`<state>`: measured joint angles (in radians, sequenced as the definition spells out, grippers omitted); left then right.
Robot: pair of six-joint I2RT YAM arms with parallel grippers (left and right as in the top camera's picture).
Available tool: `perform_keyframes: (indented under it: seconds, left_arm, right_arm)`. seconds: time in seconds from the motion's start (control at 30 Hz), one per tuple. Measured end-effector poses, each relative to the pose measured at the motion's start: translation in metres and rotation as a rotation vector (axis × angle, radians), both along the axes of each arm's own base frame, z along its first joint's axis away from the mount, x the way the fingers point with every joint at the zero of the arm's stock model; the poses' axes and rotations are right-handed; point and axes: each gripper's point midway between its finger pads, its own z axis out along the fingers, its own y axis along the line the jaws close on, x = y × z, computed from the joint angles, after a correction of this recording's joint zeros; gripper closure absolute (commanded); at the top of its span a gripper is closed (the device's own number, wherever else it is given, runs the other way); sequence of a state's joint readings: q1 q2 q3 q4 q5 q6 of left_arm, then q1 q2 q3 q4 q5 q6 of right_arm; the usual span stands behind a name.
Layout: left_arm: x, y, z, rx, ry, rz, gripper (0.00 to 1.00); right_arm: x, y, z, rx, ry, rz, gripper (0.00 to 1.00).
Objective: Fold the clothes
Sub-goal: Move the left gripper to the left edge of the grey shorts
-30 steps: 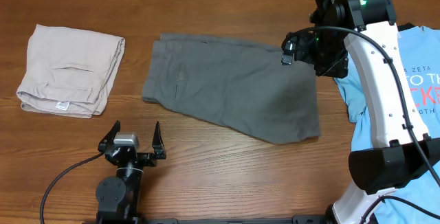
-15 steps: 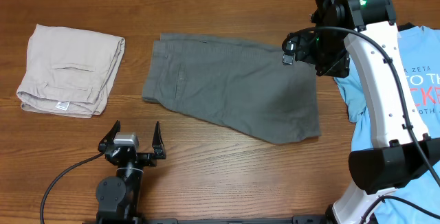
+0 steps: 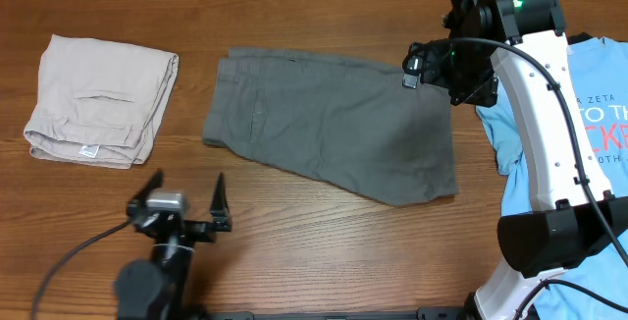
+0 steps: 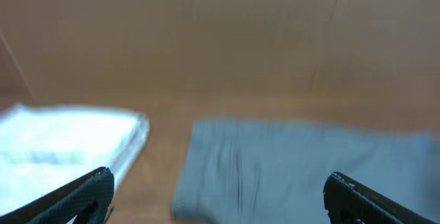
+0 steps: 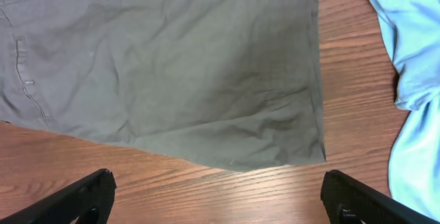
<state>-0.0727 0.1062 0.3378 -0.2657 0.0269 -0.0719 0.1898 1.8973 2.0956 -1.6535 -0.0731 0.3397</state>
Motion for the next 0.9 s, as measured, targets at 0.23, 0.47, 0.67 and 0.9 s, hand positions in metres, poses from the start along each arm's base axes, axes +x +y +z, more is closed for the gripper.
perform_keyframes:
  seconds: [0.23,0.47,0.67,0.9]
  left_arm:
    - [0.01,-0.002,0.088,0.01,0.201,-0.007,0.0]
    - [0.052,-0.006,0.109,0.046,0.704,-0.015,0.0]
    - [0.134,-0.009,0.126,0.103,0.804,-0.018,0.0]
    - [0.194,-0.01,0.078,0.147,0.899,-0.014,0.04]
  right_arm:
    - [0.002,0.0,-0.001,-0.001,-0.006,0.0,0.0]
    - [0.002,0.0,-0.002,-0.002,-0.005,0.0,0.0]
    - [0.002,-0.001,-0.002,-0.005,-0.006,-0.001,0.0]
    - [0.002,-0.001,-0.002,-0.01,-0.005,-0.001,0.0]
